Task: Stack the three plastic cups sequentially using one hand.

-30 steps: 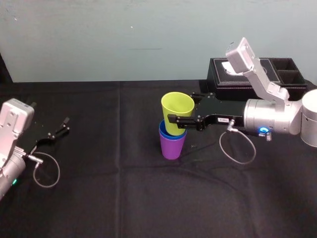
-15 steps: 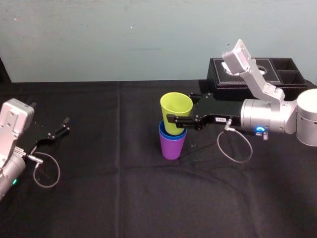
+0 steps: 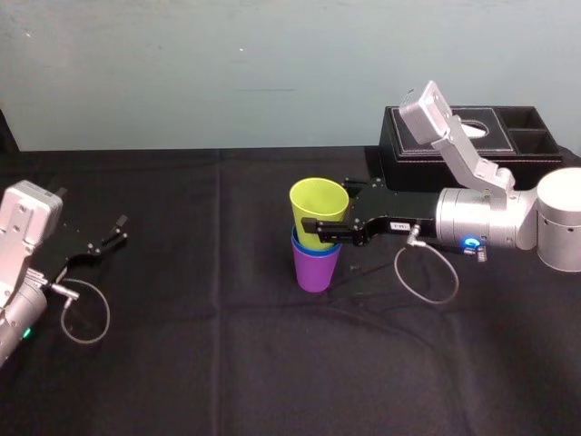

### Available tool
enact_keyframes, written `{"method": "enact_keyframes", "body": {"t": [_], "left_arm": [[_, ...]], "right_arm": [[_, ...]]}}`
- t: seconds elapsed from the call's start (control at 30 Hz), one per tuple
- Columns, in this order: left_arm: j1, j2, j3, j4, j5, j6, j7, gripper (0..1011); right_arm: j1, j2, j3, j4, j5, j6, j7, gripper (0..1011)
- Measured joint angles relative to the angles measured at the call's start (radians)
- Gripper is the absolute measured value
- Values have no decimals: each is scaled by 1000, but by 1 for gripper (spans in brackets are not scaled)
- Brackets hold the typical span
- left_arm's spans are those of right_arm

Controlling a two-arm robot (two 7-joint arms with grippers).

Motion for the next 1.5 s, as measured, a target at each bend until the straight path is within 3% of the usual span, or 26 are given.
{"method": "enact_keyframes", "body": {"t": [0.33, 0.7, 1.13, 1.5], "left_arm": [[0, 0, 0, 0, 0, 0, 0, 1011], [0, 0, 0, 0, 0, 0, 0, 1011], [0, 0, 0, 0, 0, 0, 0, 1011], [0, 0, 0, 0, 0, 0, 0, 1011]], "right_arm": [[-1, 0, 0, -1, 1, 0, 0, 743], [-1, 1, 1, -2, 2, 0, 0, 1003], [-1, 2, 2, -2, 3, 0, 0, 1003], [-42, 21, 50, -48, 9, 12, -68, 1003]]}}
